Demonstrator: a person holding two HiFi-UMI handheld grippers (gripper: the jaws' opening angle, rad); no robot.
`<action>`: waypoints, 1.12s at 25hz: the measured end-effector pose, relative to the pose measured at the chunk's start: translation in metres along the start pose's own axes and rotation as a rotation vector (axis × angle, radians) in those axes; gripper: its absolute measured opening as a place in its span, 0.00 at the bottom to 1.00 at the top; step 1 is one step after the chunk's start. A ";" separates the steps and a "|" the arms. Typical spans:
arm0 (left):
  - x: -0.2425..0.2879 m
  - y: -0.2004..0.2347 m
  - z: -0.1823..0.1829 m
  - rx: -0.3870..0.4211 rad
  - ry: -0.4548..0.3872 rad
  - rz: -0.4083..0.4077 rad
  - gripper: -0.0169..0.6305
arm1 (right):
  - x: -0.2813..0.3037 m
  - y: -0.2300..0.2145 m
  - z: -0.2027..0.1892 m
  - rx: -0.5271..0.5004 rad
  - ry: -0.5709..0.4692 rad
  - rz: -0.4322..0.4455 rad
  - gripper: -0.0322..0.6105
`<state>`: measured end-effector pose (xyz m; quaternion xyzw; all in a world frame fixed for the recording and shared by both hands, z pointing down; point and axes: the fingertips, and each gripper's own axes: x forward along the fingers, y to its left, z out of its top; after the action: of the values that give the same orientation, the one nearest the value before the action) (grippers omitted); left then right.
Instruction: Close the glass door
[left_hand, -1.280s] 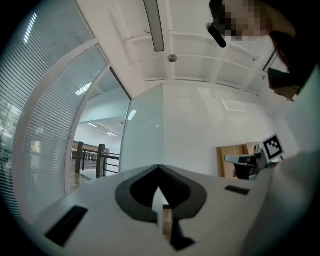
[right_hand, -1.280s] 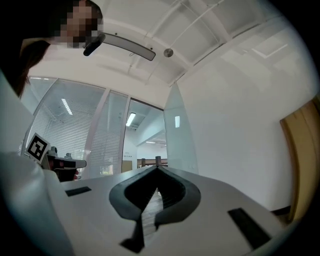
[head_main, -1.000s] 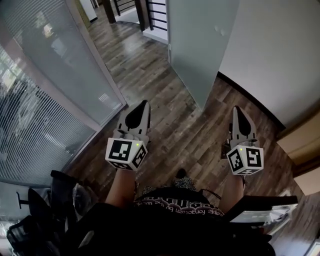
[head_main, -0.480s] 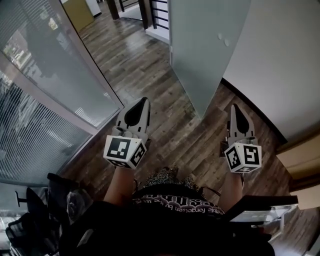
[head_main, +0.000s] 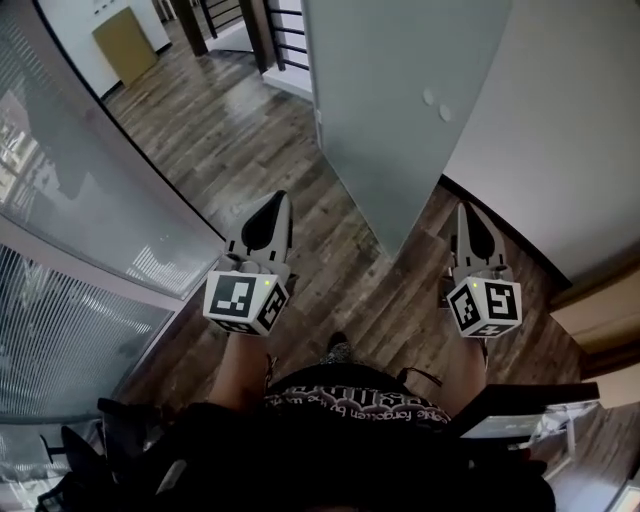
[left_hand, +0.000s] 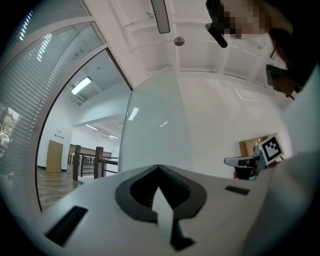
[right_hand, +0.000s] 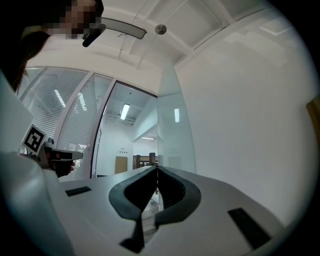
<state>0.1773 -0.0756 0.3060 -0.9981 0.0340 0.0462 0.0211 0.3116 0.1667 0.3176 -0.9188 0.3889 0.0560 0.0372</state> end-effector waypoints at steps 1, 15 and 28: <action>0.011 0.007 0.001 -0.001 -0.004 -0.005 0.02 | 0.011 -0.003 0.001 0.000 -0.002 -0.009 0.05; 0.103 0.040 -0.018 -0.033 0.038 -0.053 0.02 | 0.098 -0.049 -0.017 0.018 0.028 -0.065 0.06; 0.116 0.051 -0.033 -0.047 0.077 0.062 0.02 | 0.173 -0.130 -0.056 0.013 0.197 0.002 0.22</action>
<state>0.2917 -0.1358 0.3260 -0.9979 0.0645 0.0090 -0.0052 0.5288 0.1276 0.3531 -0.9192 0.3920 -0.0372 0.0047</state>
